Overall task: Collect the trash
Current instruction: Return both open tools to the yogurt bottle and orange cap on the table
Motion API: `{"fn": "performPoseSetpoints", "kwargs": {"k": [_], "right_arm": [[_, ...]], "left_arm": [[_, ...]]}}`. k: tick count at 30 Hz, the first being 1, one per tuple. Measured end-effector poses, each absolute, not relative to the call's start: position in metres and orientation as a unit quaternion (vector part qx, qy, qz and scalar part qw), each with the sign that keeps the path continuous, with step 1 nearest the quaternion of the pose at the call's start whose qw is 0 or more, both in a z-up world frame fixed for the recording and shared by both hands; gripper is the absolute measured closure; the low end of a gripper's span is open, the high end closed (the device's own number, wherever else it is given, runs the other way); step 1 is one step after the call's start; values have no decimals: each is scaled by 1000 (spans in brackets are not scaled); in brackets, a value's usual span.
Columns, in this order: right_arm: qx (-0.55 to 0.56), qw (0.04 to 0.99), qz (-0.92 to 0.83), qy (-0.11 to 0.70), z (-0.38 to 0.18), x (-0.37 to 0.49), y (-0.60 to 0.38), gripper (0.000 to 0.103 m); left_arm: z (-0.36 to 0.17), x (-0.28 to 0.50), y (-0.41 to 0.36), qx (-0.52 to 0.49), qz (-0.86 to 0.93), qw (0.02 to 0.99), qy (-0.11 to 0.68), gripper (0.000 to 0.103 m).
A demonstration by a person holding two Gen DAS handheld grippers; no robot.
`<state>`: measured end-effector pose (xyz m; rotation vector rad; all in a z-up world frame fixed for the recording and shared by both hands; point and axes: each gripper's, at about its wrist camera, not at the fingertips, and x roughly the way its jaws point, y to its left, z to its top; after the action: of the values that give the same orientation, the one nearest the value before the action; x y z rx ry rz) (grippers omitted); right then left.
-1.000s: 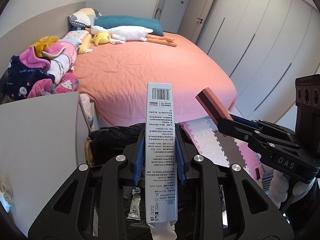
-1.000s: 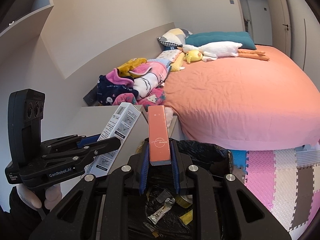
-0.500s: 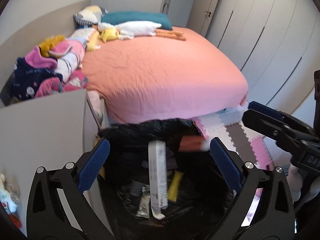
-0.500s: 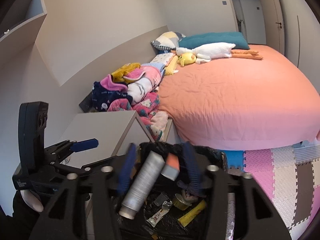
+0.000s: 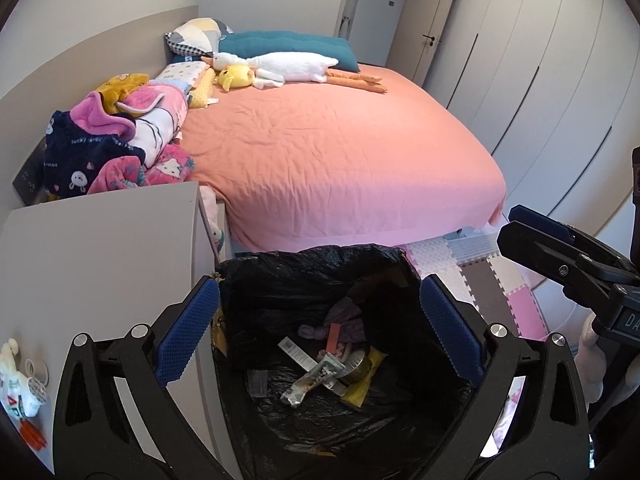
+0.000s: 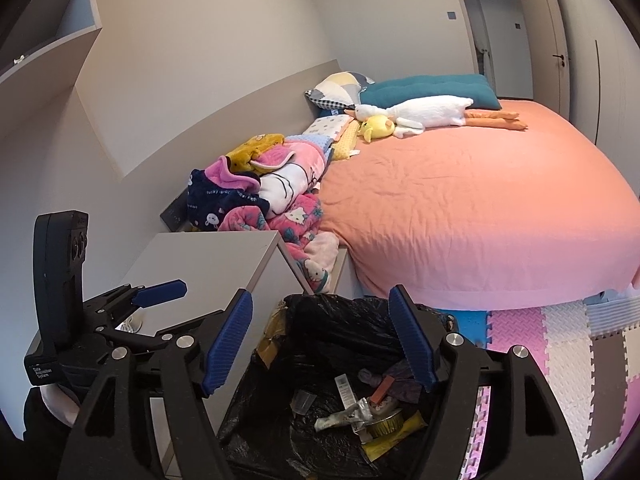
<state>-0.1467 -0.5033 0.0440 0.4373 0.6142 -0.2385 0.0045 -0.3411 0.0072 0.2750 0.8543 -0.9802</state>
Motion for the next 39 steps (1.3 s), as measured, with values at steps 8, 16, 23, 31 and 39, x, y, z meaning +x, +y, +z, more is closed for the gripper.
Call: {"fn": "performPoseSetpoints", "kwargs": {"k": [8, 16, 23, 31, 39], "right_arm": [[199, 927, -90, 305, 45, -129, -481, 30], [187, 928, -48, 318, 44, -107, -450, 30], [175, 928, -7, 328, 43, -85, -420, 30], [156, 926, 36, 341, 41, -62, -388, 30], [143, 922, 81, 350, 38, -39, -355, 29]], "left_arm": [[8, 12, -311, 112, -432, 802, 398, 6], [7, 19, -276, 98, -397, 821, 399, 6], [5, 27, -238, 81, -359, 838, 403, 6], [3, 35, -202, 60, -319, 854, 408, 6], [0, 41, -160, 42, -270, 871, 408, 6]]}}
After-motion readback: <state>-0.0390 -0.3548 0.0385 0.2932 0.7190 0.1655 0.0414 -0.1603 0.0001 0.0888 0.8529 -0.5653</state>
